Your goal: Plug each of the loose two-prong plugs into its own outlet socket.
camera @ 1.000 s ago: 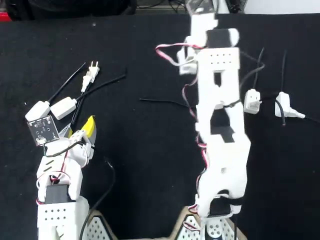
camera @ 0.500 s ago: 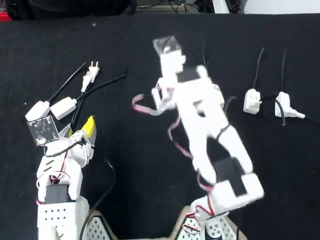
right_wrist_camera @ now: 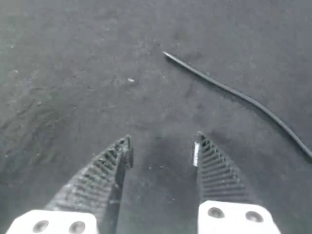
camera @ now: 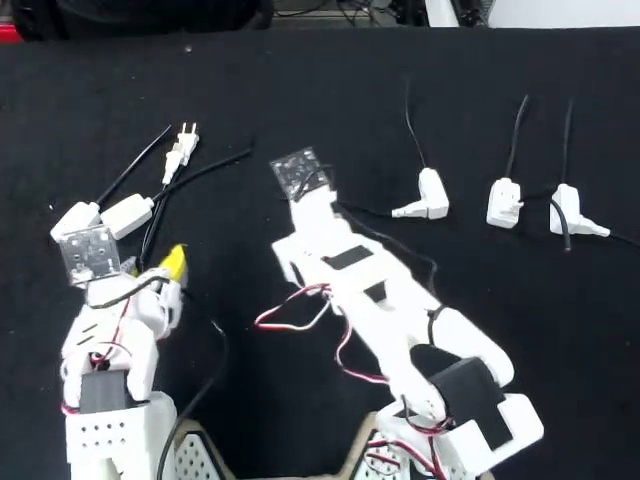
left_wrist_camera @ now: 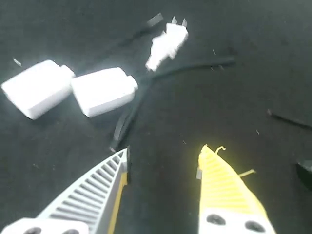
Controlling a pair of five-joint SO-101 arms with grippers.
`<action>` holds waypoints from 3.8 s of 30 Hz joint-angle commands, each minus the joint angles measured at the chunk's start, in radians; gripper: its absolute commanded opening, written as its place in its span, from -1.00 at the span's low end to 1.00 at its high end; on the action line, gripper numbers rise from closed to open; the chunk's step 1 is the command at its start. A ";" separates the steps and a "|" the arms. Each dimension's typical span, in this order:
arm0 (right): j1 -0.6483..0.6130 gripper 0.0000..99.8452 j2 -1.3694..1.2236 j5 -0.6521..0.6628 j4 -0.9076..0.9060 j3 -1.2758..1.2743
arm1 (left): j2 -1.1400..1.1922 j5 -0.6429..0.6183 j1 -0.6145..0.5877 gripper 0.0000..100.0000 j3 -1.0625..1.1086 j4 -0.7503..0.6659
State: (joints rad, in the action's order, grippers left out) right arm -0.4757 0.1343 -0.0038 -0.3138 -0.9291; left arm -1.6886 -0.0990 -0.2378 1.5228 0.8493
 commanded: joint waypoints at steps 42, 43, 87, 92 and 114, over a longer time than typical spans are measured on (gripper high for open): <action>-0.008 -0.64 0.199 0.002 0.098 -0.131 | 1.933 0.818 -0.134 -0.39 -1.623 0.292; -0.008 -0.64 0.199 0.002 0.098 -0.131 | 1.964 0.818 -0.131 -0.39 -1.652 0.292; -0.008 -0.63 0.199 0.002 0.098 -0.128 | 2.200 0.957 -0.205 -0.49 -1.791 0.390; -0.008 -0.63 0.197 0.002 0.098 -0.128 | 2.191 0.956 -0.179 -0.70 -1.799 0.390; 0.198 -0.64 0.199 -0.006 0.098 -0.110 | 1.752 0.848 0.056 -0.91 -1.811 0.910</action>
State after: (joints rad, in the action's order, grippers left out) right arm -0.3468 0.3000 -0.0038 -0.2386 -1.0748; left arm 0.1634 0.8186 -0.2424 -0.3061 1.7300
